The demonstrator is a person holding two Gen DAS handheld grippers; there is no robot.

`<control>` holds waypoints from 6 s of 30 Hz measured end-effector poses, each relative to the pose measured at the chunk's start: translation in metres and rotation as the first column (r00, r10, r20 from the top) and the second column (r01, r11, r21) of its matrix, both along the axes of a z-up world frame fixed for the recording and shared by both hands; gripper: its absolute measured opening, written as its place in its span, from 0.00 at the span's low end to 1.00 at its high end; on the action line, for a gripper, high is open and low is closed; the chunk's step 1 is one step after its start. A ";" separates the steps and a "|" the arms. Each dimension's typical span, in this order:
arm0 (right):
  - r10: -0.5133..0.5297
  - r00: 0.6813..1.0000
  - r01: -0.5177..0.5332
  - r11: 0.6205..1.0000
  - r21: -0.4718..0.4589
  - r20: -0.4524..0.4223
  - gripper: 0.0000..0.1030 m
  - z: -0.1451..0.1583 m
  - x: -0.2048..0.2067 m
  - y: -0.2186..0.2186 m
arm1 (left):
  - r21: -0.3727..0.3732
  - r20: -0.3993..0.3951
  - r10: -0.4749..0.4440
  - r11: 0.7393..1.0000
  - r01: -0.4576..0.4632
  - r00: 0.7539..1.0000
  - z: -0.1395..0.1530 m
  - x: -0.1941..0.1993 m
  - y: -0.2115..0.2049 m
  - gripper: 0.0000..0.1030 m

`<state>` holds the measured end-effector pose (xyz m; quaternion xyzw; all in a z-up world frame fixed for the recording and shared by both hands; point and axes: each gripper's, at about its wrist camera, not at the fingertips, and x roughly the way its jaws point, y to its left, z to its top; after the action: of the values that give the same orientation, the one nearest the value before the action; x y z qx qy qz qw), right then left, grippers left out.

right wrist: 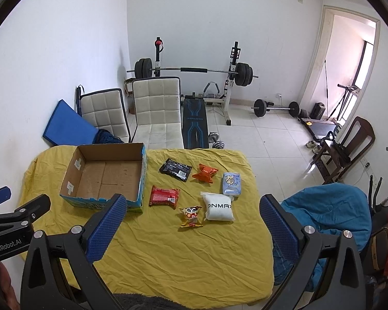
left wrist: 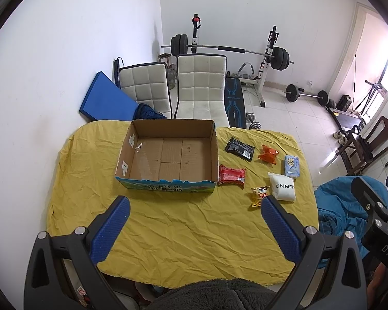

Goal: Organize soft objects

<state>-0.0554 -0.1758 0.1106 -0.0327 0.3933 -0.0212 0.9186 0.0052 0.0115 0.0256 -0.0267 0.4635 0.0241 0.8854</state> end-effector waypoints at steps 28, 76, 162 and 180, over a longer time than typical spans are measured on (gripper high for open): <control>-0.077 0.995 0.080 0.996 0.049 -0.065 1.00 -0.036 0.018 -0.032 | -0.007 -0.042 -0.013 1.000 0.013 0.999 -0.018 0.023 -0.010 1.00; -0.069 0.649 0.213 0.973 0.094 -0.758 0.76 -0.484 0.252 -0.229 | -0.337 -0.646 -0.325 0.933 0.125 0.691 -0.406 0.219 -0.185 1.00; 0.151 0.779 -0.083 0.987 0.138 -0.609 0.71 -0.441 0.398 0.222 | -0.358 -0.533 -0.183 0.933 -0.025 0.826 -0.349 0.353 0.220 0.46; 0.142 0.754 -0.057 0.987 0.152 -0.641 0.72 -0.466 0.417 0.241 | -0.418 -0.565 -0.215 0.907 -0.051 0.797 -0.375 0.357 0.218 0.46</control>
<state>0.3617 0.0652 -0.3555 -0.0020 0.6853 0.0647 0.7254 0.3622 0.2297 -0.3489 -0.1834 0.7140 -0.1064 0.6673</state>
